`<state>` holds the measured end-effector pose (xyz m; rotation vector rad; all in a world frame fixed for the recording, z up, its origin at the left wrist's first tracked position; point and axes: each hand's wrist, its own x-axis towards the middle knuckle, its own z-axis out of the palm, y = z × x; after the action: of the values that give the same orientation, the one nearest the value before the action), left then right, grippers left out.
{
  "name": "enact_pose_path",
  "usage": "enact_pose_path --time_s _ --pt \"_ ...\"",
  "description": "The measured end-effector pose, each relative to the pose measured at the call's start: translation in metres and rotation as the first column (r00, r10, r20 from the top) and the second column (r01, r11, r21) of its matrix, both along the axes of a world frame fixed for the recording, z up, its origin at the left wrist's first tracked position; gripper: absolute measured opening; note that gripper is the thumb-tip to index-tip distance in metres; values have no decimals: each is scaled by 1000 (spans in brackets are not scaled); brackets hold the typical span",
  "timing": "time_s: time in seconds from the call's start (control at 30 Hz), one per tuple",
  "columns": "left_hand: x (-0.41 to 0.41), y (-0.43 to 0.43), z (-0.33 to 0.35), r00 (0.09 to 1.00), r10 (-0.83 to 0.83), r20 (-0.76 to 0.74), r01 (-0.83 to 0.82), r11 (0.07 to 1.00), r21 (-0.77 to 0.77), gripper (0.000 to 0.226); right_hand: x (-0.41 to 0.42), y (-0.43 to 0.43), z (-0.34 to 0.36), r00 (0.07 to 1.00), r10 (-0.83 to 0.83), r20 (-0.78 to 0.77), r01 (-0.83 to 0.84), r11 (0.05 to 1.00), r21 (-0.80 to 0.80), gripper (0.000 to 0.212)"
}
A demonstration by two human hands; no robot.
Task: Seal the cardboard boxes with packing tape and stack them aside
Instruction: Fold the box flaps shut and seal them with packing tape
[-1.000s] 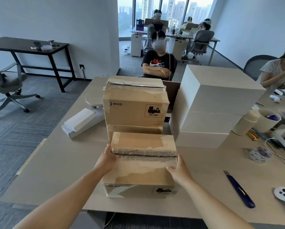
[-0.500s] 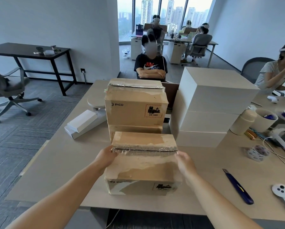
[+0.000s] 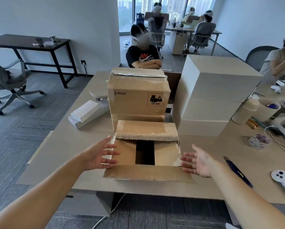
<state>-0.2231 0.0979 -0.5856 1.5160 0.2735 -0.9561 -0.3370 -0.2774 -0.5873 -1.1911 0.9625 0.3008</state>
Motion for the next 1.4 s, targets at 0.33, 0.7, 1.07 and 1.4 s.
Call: enact_pose_path --time_s 0.33,0.7,1.07,1.4 --pt "-16 -16 -46 505 -771 388 282 572 770 48 -13 43 -28 630 701 -335 -648 237 -724 34" --pt "-38 -12 -57 376 -776 507 93 576 812 18 -16 51 -34 535 669 -517 -620 -105 -778 17" --pt "4 -55 -51 240 -648 723 -89 726 681 29 7 48 -15 472 811 -346 -608 15 -794 14" --pt "58 -78 -49 118 -773 623 -83 618 782 38 46 78 -49 167 833 -527 -448 -412 -793 34"
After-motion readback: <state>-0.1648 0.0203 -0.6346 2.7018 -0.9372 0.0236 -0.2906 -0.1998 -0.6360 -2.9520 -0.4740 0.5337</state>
